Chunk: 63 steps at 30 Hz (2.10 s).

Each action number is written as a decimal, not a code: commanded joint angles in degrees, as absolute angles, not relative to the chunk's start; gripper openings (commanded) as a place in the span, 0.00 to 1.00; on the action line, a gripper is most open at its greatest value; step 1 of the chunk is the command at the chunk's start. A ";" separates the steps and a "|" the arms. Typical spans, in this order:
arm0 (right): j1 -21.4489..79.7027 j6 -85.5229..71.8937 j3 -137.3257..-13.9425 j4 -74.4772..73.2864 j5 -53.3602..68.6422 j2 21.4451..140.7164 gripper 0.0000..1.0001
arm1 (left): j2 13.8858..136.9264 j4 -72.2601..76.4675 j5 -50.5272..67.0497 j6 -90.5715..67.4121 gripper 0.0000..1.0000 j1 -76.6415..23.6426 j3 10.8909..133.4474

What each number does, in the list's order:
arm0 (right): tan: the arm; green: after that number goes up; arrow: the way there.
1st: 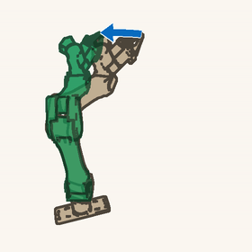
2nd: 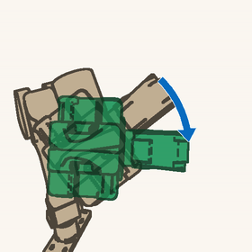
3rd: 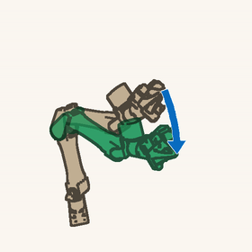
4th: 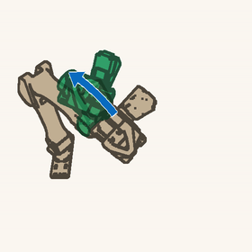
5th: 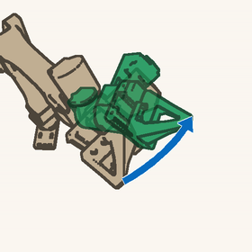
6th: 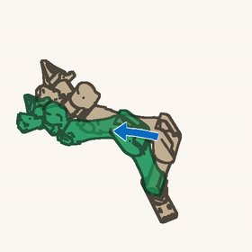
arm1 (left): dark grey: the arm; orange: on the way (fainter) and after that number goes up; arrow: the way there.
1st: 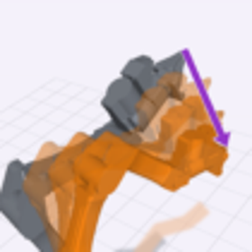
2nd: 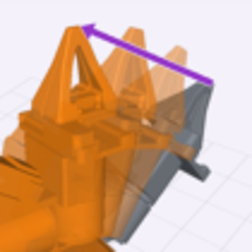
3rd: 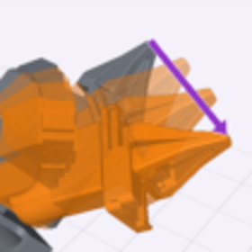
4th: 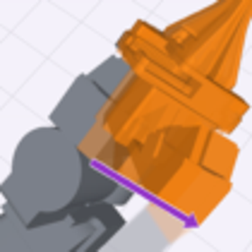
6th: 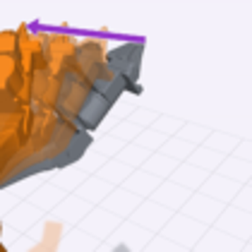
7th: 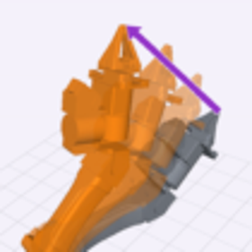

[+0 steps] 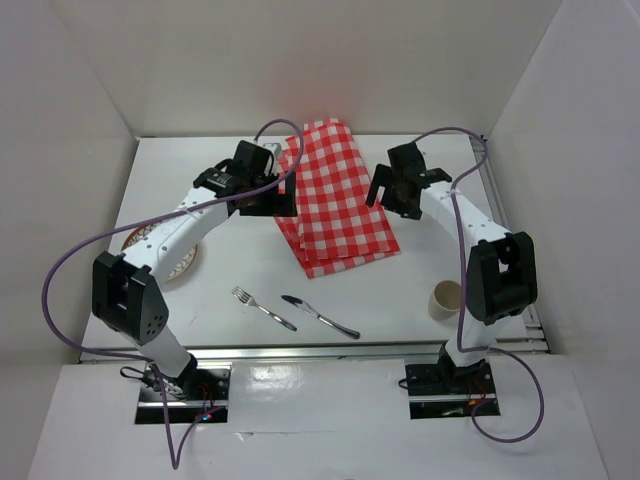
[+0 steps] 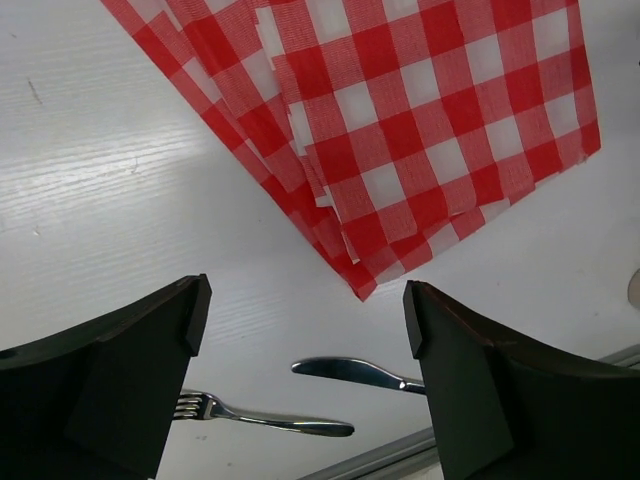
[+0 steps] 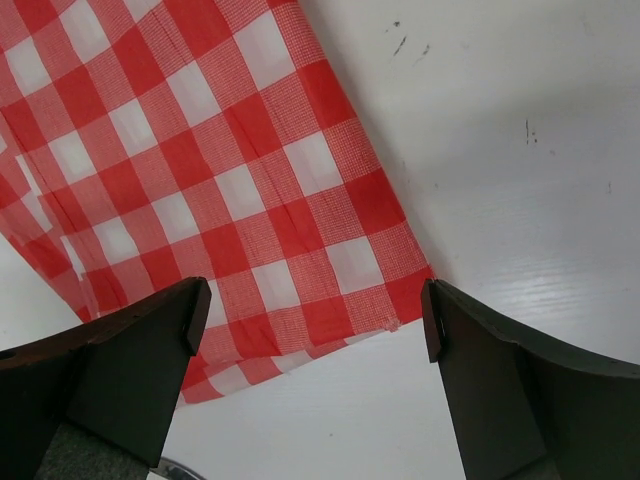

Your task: Set the dinner table for one person

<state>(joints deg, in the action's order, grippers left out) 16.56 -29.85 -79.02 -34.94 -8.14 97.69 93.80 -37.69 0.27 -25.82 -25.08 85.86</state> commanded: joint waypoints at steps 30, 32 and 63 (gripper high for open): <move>16.52 -29.18 -68.03 -30.06 -4.48 83.50 1.00 | 113.02 -33.75 3.26 -45.79 0.66 -30.59 88.06; 16.52 -28.66 -68.03 -30.06 -4.48 83.50 1.00 | 114.43 -34.37 2.73 -45.79 0.64 -30.59 89.38; 16.52 -27.51 -69.08 -31.20 -4.83 86.13 1.00 | 111.54 -26.64 10.89 -55.63 0.69 -31.11 82.10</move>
<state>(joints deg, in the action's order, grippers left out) 16.56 -28.18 -67.90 -31.31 -4.71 85.76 114.54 -29.52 7.57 -53.12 -30.48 82.81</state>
